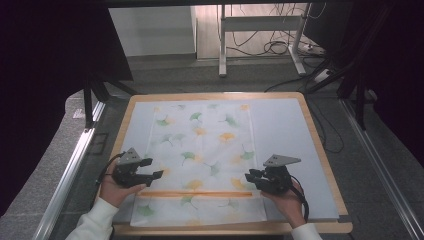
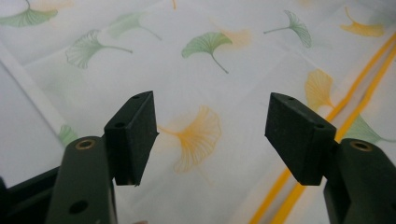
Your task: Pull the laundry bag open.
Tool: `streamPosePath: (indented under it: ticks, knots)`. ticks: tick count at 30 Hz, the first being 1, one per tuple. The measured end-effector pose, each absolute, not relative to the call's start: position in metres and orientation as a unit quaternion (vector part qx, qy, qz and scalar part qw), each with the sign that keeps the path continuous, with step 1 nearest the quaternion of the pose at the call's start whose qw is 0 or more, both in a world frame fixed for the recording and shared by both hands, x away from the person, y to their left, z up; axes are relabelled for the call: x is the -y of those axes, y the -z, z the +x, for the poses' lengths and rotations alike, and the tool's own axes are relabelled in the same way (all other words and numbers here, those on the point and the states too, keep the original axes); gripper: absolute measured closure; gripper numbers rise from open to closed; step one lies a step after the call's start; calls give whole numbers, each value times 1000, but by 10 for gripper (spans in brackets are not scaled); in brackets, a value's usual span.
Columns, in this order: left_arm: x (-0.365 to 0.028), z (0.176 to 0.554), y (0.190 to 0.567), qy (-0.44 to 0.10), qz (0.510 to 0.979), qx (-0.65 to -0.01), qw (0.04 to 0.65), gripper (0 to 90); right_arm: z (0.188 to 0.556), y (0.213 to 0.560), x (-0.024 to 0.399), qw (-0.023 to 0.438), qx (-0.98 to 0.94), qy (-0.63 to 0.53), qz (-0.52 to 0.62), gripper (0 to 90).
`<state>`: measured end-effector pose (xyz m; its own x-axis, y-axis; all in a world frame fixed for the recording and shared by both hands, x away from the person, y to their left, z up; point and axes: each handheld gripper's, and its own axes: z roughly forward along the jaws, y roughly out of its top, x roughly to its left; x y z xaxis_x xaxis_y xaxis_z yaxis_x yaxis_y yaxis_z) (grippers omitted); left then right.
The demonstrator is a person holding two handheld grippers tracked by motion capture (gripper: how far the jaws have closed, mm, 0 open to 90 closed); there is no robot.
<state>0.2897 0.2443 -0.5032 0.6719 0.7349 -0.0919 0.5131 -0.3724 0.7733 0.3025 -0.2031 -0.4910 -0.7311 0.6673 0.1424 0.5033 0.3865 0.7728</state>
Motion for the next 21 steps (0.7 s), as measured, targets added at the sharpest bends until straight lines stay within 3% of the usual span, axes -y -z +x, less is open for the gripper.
streamPosePath:
  ticks: [3,8,21]
  knots:
    - [-238,296,505,-140,820,-378,406,330,310,490,199,103,-824,-423,363,584]
    - [-235,303,507,-145,819,-377,407,319,319,489,203,111,-815,-420,383,505]
    - [-239,305,514,-163,821,-379,395,296,326,499,254,143,-776,-416,453,439]
